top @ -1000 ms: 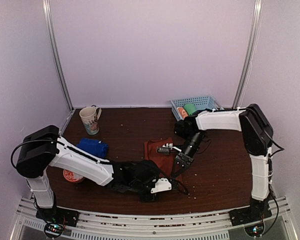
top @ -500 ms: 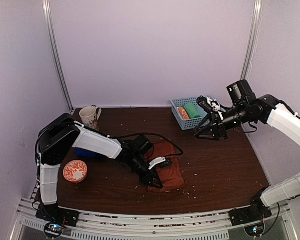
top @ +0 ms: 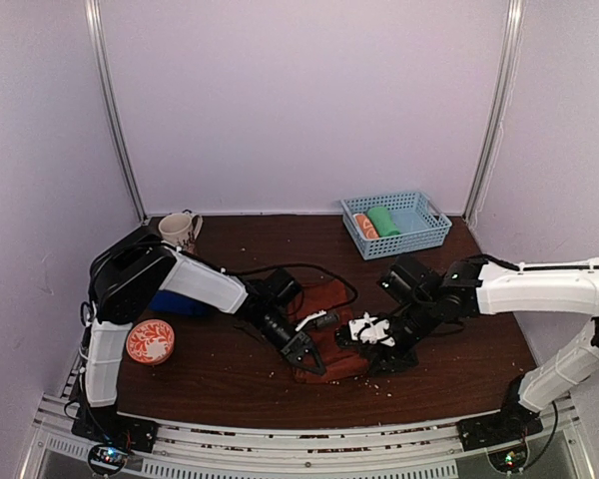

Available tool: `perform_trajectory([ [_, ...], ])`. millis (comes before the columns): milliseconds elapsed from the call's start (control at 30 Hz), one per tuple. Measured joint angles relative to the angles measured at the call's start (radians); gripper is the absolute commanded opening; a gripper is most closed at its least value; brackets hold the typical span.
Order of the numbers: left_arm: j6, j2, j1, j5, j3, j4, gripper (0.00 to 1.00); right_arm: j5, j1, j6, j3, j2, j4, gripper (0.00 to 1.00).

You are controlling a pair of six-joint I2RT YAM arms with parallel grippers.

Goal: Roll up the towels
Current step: Roll the towel at the center of the board.

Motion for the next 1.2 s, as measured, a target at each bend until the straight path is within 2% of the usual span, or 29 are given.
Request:
perform_trajectory([
  [233,-0.033,0.002,0.004,0.004,0.000,0.011,0.00,0.135,0.106,0.011,0.008,0.189,0.188,0.45],
  [300,-0.035,0.002,0.005,0.004,0.000,0.011,0.00,0.162,0.122,0.012,0.008,0.229,0.222,0.39],
  [433,-0.036,0.002,0.007,0.004,0.000,0.011,0.00,0.197,0.128,0.024,0.007,0.262,0.259,0.16],
  [600,-0.035,-0.005,0.017,-0.006,-0.006,0.013,0.03,0.237,0.128,0.039,0.007,0.269,0.299,0.06],
  [700,-0.032,-0.028,0.027,-0.031,-0.026,0.018,0.02,0.243,0.128,0.042,0.002,0.269,0.316,0.04],
  [767,-0.032,-0.050,0.035,-0.044,-0.045,0.027,0.01,0.239,0.127,0.044,0.001,0.269,0.322,0.09],
  [833,-0.032,-0.063,0.039,-0.050,-0.057,0.033,0.00,0.231,0.127,0.047,0.001,0.270,0.333,0.23],
  [967,-0.037,-0.064,0.044,-0.055,-0.069,0.051,0.00,0.217,0.127,0.056,0.002,0.267,0.329,0.35],
  [1200,-0.051,-0.064,0.048,-0.052,-0.073,0.077,0.00,0.222,0.127,0.061,0.044,0.269,0.299,0.38],
])
